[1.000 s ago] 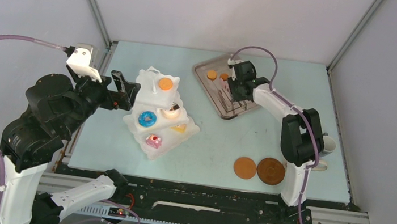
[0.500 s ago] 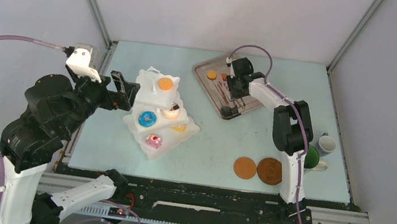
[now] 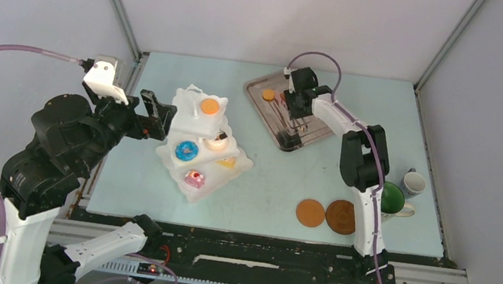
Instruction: Serve the afternoon tea
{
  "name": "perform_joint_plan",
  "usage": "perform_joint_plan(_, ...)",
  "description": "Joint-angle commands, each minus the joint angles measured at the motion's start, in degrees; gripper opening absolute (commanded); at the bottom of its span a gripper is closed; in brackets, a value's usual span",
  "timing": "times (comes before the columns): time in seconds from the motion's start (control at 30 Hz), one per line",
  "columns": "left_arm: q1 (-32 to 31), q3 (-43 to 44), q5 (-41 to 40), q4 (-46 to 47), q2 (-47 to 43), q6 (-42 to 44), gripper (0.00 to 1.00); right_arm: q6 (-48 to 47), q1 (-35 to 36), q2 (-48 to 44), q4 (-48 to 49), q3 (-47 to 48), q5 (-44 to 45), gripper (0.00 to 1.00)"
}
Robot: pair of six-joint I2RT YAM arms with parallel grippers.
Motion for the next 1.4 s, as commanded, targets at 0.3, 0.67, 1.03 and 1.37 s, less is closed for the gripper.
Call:
perform_joint_plan(0.3,0.08,-0.09,-0.71,1.3,-0.09,1.21,1.0,-0.65,-0.34,1.79,-2.05,4.63,0.72,0.31)
perform_joint_plan(0.67,0.08,0.0,-0.7,1.21,-0.26,1.2,1.0,2.7,-0.73,-7.09,0.65,-1.79,-1.38,0.1)
perform_joint_plan(1.03,0.08,-0.44,-0.05,1.58,-0.67,0.85,1.0,10.91,-4.6,-23.64,7.82,-22.16,-10.81,0.04)
perform_joint_plan(1.37,-0.52,-0.63,0.22,1.75,-1.08,0.67,1.0,20.09,-7.65,-31.36,12.57,-35.12,-23.33,0.02)
